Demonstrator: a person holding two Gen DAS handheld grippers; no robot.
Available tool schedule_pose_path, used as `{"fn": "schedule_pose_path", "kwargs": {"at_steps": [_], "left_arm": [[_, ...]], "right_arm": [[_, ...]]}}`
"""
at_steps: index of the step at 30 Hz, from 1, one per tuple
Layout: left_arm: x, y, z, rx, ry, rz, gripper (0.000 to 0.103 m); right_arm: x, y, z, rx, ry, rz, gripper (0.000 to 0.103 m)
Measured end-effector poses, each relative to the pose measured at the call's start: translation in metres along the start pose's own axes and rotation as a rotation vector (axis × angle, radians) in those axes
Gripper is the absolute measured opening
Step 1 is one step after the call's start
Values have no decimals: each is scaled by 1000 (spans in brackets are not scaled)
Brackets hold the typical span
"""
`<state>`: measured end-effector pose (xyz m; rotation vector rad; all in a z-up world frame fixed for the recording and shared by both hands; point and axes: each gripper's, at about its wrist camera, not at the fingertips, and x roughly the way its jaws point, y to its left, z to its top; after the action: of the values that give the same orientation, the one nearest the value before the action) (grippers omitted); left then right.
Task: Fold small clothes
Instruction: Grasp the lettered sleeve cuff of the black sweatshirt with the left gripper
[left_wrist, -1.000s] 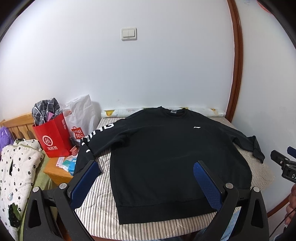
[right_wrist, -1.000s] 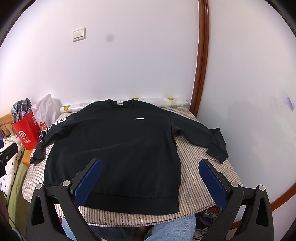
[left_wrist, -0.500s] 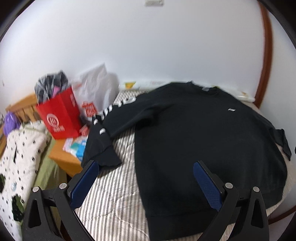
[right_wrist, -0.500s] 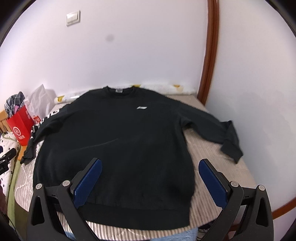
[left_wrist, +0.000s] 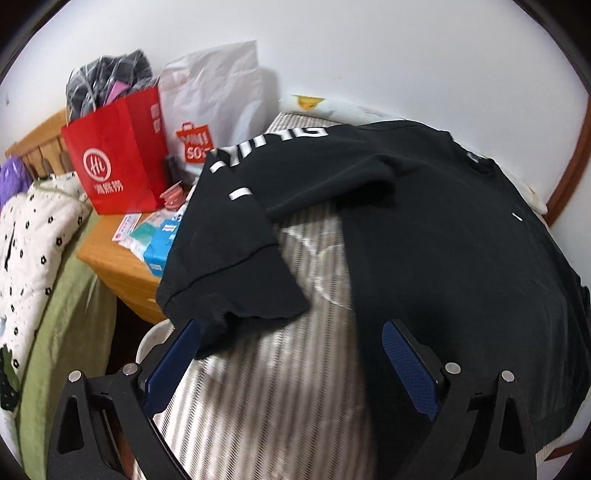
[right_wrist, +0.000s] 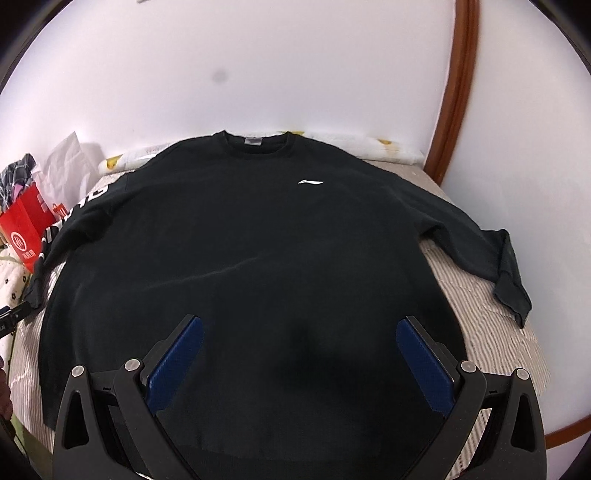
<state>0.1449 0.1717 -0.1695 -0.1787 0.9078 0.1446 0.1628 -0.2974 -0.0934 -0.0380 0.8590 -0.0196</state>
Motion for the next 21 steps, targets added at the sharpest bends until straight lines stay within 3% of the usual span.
{"fn": "schedule_pose_path", "kwargs": {"at_steps": [4, 7, 12, 17, 21], "left_arm": [[4, 16, 6, -27, -19, -64, 97], [8, 11, 13, 9, -30, -76, 97], [33, -4, 21, 37, 8, 40, 96], [51, -6, 19, 49, 32, 152, 71], [51, -6, 19, 58, 23, 180, 48]], "right_arm": [[11, 16, 6, -23, 15, 1, 103], [17, 26, 9, -35, 27, 18, 103], [27, 40, 12, -71, 42, 32, 103], [32, 36, 10, -83, 51, 15, 103], [37, 27, 9, -70, 63, 3, 103]]}}
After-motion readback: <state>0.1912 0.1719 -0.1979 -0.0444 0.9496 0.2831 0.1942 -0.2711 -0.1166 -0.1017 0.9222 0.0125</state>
